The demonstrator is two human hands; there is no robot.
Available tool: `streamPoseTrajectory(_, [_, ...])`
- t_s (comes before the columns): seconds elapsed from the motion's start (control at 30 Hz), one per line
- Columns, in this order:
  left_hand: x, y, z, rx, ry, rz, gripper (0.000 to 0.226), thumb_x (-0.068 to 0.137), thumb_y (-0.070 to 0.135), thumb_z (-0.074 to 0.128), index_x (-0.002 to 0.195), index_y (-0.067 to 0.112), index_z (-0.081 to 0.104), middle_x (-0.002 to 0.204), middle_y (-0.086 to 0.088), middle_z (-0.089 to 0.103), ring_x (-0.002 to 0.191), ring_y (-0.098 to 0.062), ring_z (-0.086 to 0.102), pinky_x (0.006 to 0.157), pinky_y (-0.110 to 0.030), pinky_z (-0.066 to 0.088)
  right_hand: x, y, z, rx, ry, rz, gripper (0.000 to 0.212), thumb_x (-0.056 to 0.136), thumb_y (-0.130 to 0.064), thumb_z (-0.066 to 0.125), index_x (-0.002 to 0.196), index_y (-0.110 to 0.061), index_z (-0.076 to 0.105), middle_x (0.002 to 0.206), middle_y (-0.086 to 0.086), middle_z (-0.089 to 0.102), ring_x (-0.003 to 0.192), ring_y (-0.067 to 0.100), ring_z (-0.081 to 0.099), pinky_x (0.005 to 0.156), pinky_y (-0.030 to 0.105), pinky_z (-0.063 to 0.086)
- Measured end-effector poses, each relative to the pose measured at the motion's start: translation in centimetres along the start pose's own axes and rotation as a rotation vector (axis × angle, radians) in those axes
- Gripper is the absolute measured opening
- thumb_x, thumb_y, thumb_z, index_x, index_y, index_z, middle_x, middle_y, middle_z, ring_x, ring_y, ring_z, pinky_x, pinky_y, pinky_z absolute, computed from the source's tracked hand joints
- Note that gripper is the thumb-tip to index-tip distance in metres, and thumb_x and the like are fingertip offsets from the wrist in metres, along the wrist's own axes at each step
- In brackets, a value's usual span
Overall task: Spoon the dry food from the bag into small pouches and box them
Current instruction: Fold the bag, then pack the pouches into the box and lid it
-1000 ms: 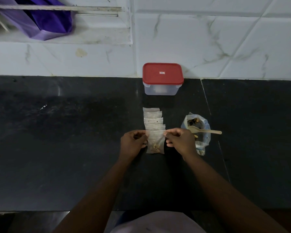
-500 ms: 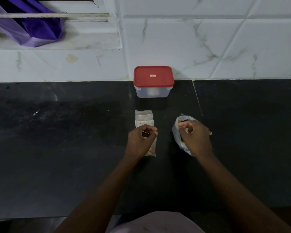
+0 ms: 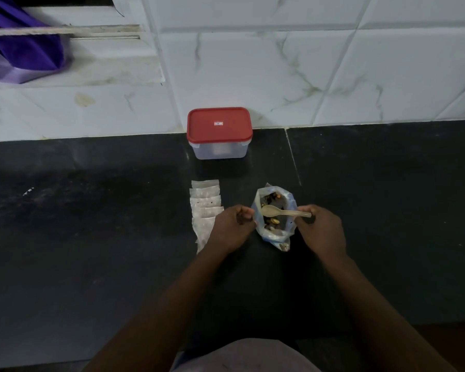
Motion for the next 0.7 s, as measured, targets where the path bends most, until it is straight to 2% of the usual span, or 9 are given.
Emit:
streamPoseTrajectory(0.13, [0.7,-0.1,0.9,0.007,0.017,-0.048,0.031,0.089,0.016,0.076,0.116,0.025,0.062,0.105,0.01,0.066,0.099,-0.008,0.067,0.093,-0.038,0.059,-0.6,0.6,-0.4,0.177,-0.019,0.048,0.017,0.096,-0.024,0.069,0.111,-0.027,0.076,0.101,-0.011,0.074,0.086,0.0,0.068,0.077,0.026,0.057])
streamPoseTrajectory(0.23, [1.2,-0.9,1.8,-0.035,0.0,-0.106,0.035,0.088,0.018,0.078,0.117,0.028,0.062,0.107,0.013,0.066,0.104,-0.009,0.067,0.096,-0.04,0.058,-0.8,1.2,-1.5,0.393,-0.02,0.119,0.013,0.096,-0.022,0.069,0.104,-0.03,0.076,0.096,-0.008,0.074,0.083,0.006,0.069,0.071,0.021,0.051])
streamPoseTrajectory(0.3, [1.4,-1.3,2.1,-0.049,0.0,-0.131,0.038,0.086,0.02,0.08,0.119,0.03,0.061,0.114,0.011,0.066,0.108,-0.01,0.066,0.097,-0.042,0.058,-0.9,2.2,-2.0,0.575,-0.03,0.23,0.012,0.094,-0.021,0.071,0.1,-0.03,0.075,0.097,-0.004,0.075,0.084,0.011,0.07,0.072,0.026,0.052])
streamPoseTrajectory(0.37, [1.7,-1.7,2.3,-0.042,0.009,-0.143,0.04,0.085,0.022,0.081,0.119,0.03,0.062,0.117,0.009,0.066,0.109,-0.01,0.065,0.097,-0.04,0.058,-1.1,3.2,-1.7,0.822,-0.077,0.399,0.013,0.093,-0.017,0.071,0.104,-0.022,0.076,0.1,0.001,0.077,0.085,0.014,0.068,0.073,0.029,0.053])
streamPoseTrajectory(0.47, [2.2,-1.5,2.0,0.005,0.054,-0.133,0.036,0.085,0.023,0.081,0.114,0.03,0.06,0.119,0.005,0.065,0.103,-0.008,0.065,0.089,-0.03,0.057,-1.0,2.8,-0.3,1.113,-0.233,0.587,0.018,0.095,-0.018,0.066,0.111,-0.016,0.074,0.105,0.003,0.079,0.093,0.015,0.067,0.082,0.033,0.052])
streamPoseTrajectory(0.53, [2.6,-1.3,1.8,0.006,0.079,-0.139,0.034,0.086,0.023,0.08,0.11,0.03,0.058,0.118,0.004,0.064,0.101,-0.007,0.065,0.083,-0.025,0.055,-0.2,1.5,0.4,1.136,-0.346,0.598,0.028,0.085,-0.02,0.074,0.113,-0.018,0.074,0.107,0.001,0.079,0.096,0.014,0.067,0.087,0.034,0.05])
streamPoseTrajectory(0.6, [2.9,-1.2,1.9,-0.016,0.084,-0.145,0.036,0.087,0.02,0.079,0.114,0.027,0.057,0.116,0.005,0.064,0.098,-0.005,0.066,0.076,-0.02,0.052,1.4,0.1,1.1,1.028,-0.41,0.538,0.042,0.072,-0.022,0.082,0.114,-0.019,0.074,0.103,0.0,0.077,0.088,0.01,0.063,0.079,0.029,0.047])
streamPoseTrajectory(0.7, [3.7,-0.7,1.8,-0.014,0.092,-0.135,0.038,0.088,0.02,0.079,0.118,0.024,0.056,0.11,0.011,0.063,0.094,-0.002,0.064,0.074,-0.019,0.051,4.9,-1.8,2.3,0.995,-0.415,0.482,0.038,0.082,-0.011,0.081,0.119,-0.013,0.074,0.096,0.002,0.071,0.07,0.005,0.053,0.066,0.022,0.042])
Point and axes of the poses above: each hand's wrist, its own x-axis towards the middle knuckle, its own z-axis out of the palm, y = z × x, the point moved 9 cm from there along x, towards the middle knuckle
